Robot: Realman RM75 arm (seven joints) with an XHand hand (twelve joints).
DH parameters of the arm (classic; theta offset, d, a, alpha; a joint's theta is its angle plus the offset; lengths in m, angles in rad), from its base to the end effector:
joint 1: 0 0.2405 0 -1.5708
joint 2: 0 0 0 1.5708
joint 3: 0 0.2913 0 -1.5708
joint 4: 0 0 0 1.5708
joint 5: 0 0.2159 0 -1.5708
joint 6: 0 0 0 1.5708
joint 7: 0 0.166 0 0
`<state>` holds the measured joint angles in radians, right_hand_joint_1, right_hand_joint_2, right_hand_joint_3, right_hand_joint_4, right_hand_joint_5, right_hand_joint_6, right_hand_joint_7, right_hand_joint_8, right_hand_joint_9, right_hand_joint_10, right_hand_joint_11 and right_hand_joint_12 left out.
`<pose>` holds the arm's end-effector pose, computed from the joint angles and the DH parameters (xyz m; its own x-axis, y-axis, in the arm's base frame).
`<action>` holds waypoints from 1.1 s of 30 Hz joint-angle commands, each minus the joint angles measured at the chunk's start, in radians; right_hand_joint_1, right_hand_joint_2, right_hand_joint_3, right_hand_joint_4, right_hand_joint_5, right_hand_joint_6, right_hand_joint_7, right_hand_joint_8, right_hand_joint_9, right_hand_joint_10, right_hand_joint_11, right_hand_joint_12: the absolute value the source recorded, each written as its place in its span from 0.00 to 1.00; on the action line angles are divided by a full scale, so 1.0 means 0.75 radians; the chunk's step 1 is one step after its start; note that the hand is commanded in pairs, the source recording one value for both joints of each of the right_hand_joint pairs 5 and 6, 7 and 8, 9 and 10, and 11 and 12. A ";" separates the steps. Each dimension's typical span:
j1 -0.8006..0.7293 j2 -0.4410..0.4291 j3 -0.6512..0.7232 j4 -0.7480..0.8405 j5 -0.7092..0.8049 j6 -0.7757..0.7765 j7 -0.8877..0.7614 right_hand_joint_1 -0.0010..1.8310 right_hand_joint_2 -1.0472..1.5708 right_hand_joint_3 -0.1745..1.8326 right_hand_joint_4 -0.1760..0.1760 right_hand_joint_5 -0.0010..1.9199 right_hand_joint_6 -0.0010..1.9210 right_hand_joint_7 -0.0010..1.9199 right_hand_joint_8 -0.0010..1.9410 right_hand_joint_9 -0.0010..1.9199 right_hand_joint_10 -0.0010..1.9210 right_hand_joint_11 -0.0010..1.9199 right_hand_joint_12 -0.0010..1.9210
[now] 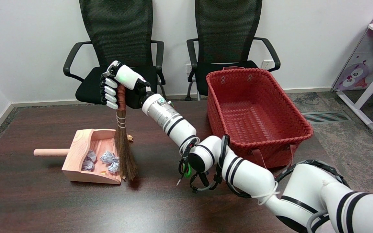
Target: Sweep the paper ball into the dustpan.
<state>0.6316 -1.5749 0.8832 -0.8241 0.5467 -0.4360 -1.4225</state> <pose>-0.2450 -0.5043 0.0702 -0.2927 -0.4588 0.8389 -0.9315 -0.0611 -0.3585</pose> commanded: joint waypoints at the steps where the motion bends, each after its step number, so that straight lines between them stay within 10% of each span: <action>1: 0.012 0.036 -0.037 -0.067 0.016 -0.017 0.092 0.40 0.81 0.96 0.52 1.00 1.00 1.00 0.99 1.00 1.00 1.00 1.00; 33: 0.378 0.306 -0.275 -0.165 0.001 0.278 -0.233 0.41 0.95 0.94 0.56 1.00 1.00 1.00 0.99 1.00 1.00 1.00 1.00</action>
<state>0.7783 -1.4271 0.7598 -0.9585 0.5510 -0.3224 -1.4097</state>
